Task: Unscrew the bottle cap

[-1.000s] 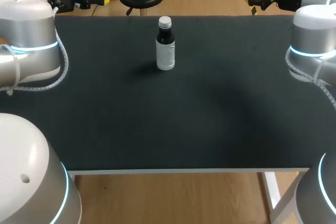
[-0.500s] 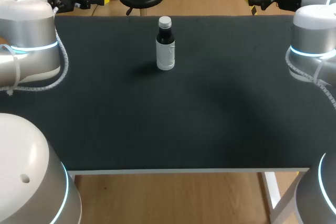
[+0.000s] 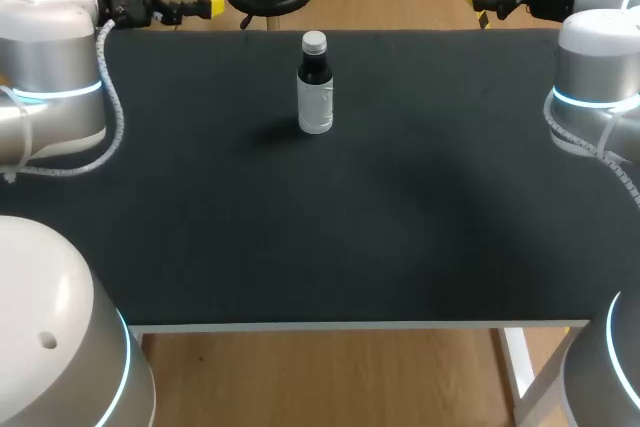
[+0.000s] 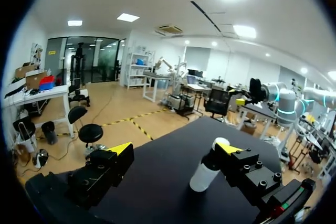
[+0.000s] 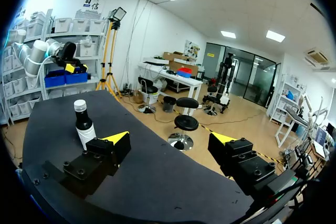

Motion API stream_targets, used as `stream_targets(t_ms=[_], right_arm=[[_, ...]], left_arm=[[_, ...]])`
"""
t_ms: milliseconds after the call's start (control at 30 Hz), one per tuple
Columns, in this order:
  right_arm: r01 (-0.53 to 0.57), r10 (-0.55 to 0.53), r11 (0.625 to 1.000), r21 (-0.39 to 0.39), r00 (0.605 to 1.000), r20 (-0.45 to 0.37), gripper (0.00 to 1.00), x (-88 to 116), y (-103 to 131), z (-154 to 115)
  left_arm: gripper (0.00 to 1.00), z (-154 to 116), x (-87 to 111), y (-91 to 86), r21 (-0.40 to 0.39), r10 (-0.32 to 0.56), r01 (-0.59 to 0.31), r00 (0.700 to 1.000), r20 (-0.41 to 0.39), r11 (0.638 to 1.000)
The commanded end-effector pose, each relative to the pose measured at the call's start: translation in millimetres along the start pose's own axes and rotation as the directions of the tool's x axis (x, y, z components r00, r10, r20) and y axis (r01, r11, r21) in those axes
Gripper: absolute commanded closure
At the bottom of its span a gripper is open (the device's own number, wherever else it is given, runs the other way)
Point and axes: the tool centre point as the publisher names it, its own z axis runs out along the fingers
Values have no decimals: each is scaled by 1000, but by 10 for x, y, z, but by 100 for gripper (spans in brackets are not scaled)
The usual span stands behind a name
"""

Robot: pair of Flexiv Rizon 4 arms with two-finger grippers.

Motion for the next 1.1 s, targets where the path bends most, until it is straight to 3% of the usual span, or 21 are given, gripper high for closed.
stream_targets(t_ms=[33,167,400,633,1100], right_arm=[[0,0,1000,3,1000,-1,0,-1,5,-2],[0,0,1000,3,1000,-1,0,-1,5,-2],[0,0,1000,3,1000,-1,0,-1,5,-2],[0,0,1000,3,1000,-1,0,-1,5,-2],[0,0,1000,3,1000,-1,0,-1,5,-2]], left_arm=[[0,32,-12,31,11,15,-15,996,-88,1000],[0,65,42,90,45,38,-31,986,-160,999],[0,180,139,224,36,50,-43,977,-206,998],[0,321,279,384,84,78,-56,953,-293,995],[0,490,474,511,60,92,-76,932,-350,995]])
